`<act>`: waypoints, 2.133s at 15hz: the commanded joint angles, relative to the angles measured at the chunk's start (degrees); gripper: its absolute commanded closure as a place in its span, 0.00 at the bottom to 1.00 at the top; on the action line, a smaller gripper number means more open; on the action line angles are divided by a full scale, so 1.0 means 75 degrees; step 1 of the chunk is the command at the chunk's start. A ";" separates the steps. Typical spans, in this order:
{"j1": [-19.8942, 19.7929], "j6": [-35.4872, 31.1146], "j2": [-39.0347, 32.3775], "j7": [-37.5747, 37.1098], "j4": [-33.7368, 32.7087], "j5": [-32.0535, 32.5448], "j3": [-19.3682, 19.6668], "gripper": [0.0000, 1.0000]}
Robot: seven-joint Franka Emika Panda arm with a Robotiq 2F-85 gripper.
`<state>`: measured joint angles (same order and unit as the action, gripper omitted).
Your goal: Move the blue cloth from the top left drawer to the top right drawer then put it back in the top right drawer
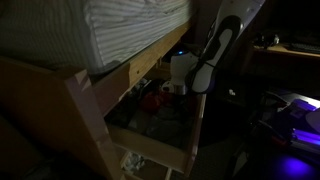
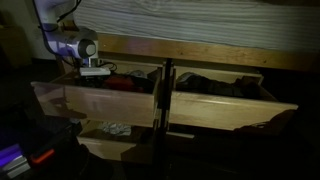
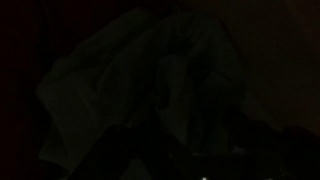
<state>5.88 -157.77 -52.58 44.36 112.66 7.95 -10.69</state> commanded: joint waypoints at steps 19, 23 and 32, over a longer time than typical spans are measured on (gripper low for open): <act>-0.1796 0.1249 0.5079 0.0885 0.0971 -0.1825 -0.1743 0.99; -0.1489 0.0668 0.6562 0.0739 0.1541 -0.2082 -0.1012 0.99; -0.1750 -0.1611 0.8987 0.1633 0.2468 -0.2519 0.0418 0.99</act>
<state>-6.56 -164.09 9.61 52.15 127.60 -9.92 -10.03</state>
